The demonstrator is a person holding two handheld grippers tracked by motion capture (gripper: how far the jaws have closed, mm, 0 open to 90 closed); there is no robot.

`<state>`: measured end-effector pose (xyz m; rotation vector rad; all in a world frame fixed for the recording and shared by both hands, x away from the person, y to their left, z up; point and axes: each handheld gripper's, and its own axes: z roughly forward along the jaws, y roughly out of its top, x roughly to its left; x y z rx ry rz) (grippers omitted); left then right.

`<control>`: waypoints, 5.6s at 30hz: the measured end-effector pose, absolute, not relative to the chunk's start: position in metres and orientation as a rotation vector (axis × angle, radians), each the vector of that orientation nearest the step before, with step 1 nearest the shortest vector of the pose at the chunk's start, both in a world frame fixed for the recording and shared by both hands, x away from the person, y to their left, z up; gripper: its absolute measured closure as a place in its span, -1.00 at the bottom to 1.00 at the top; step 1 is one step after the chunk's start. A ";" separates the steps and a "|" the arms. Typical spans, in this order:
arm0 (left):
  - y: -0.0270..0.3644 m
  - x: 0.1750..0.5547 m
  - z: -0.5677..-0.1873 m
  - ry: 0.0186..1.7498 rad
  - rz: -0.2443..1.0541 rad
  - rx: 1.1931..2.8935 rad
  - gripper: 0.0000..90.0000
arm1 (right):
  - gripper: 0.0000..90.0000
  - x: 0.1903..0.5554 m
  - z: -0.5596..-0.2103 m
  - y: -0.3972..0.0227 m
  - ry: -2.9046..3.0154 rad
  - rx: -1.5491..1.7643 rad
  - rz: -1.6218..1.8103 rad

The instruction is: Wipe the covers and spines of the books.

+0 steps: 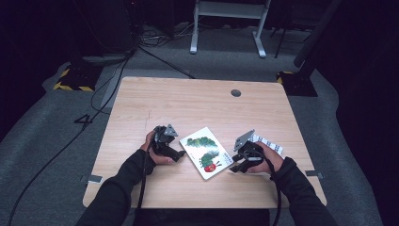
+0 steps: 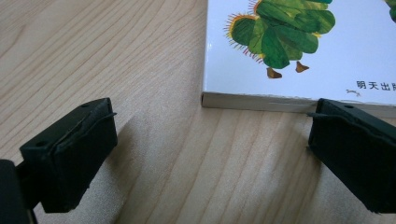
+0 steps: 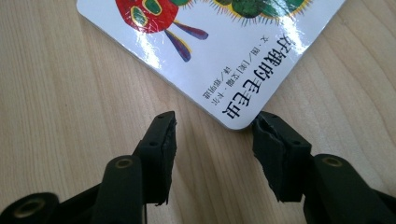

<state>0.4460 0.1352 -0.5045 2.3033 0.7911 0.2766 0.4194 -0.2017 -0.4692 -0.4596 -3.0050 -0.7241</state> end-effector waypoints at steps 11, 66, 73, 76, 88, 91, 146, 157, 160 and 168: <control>0.135 0.446 -0.504 0.794 0.278 2.302 -0.97 | -0.01 0.428 -0.471 -0.201 -2.916 -0.541 -0.851; 0.117 0.391 -0.484 0.563 -0.100 2.295 -0.52 | 0.01 0.425 -0.478 -0.201 -2.730 -0.627 -1.082; 0.113 0.387 -0.484 0.595 -0.173 2.312 -0.43 | 0.01 0.425 -0.480 -0.199 -2.739 -0.629 -1.086; 0.109 0.386 -0.488 0.621 -0.189 2.325 -0.43 | 0.01 0.424 -0.480 -0.198 -2.739 -0.632 -1.090; 0.110 0.393 -0.486 0.715 -0.216 2.268 -0.45 | 0.01 0.424 -0.479 -0.196 -2.730 -0.629 -1.124; 0.111 0.396 -0.486 0.746 -0.215 2.246 -0.45 | 0.01 0.423 -0.478 -0.196 -2.732 -0.620 -1.133; 0.135 0.402 -0.474 0.661 0.192 2.089 0.46 | 0.83 0.408 -0.466 -0.195 -2.624 -0.492 -1.560; 0.135 0.416 -0.482 0.704 0.077 2.037 -0.51 | 0.93 0.402 -0.465 -0.193 -2.655 -0.443 -1.553; 0.128 0.417 -0.481 0.632 0.071 2.050 -0.60 | 0.94 0.400 -0.465 -0.193 -2.674 -0.422 -1.544; 0.127 0.422 -0.466 0.581 0.112 1.984 -0.44 | 0.94 0.401 -0.466 -0.195 -2.697 -0.413 -1.522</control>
